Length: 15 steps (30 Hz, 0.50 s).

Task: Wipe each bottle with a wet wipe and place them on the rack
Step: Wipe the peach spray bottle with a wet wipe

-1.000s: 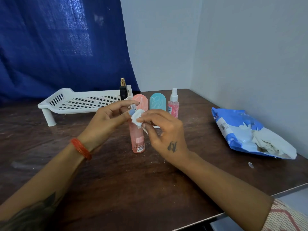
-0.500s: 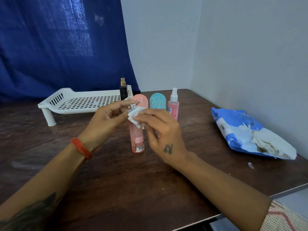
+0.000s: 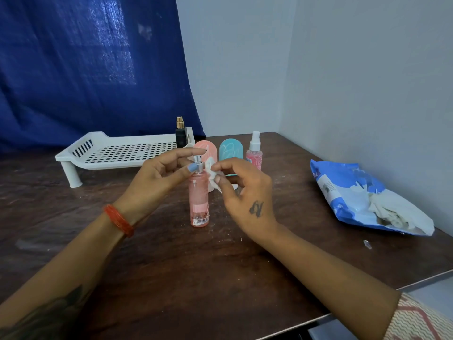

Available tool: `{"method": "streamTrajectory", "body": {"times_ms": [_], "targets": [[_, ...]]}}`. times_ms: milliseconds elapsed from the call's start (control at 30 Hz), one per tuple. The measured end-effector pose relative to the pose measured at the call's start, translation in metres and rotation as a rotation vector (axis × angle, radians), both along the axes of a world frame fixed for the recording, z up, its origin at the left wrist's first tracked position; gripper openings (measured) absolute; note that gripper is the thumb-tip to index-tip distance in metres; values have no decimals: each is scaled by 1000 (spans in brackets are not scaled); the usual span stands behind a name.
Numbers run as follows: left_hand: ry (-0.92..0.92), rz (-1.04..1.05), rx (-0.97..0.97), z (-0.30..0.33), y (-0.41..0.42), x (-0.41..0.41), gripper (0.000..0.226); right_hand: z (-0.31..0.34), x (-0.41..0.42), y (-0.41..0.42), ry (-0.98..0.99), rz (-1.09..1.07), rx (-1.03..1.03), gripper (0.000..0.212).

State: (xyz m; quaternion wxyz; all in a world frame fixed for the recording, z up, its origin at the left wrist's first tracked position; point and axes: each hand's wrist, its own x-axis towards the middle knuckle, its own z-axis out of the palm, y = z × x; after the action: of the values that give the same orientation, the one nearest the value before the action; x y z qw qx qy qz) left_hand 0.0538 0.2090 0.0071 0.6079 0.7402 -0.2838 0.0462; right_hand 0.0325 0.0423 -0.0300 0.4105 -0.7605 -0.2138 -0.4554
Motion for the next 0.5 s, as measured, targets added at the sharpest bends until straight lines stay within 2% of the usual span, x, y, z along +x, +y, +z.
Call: {"method": "streamTrajectory", "body": {"times_ms": [133,500], "targets": [[-21,8,-1,1,-1,-2,34,-2,-2,3,-154,2,-183,19],[23,29,-31,0,2,2,33,-6,1,-3,-100,-48,-173,15]]}}
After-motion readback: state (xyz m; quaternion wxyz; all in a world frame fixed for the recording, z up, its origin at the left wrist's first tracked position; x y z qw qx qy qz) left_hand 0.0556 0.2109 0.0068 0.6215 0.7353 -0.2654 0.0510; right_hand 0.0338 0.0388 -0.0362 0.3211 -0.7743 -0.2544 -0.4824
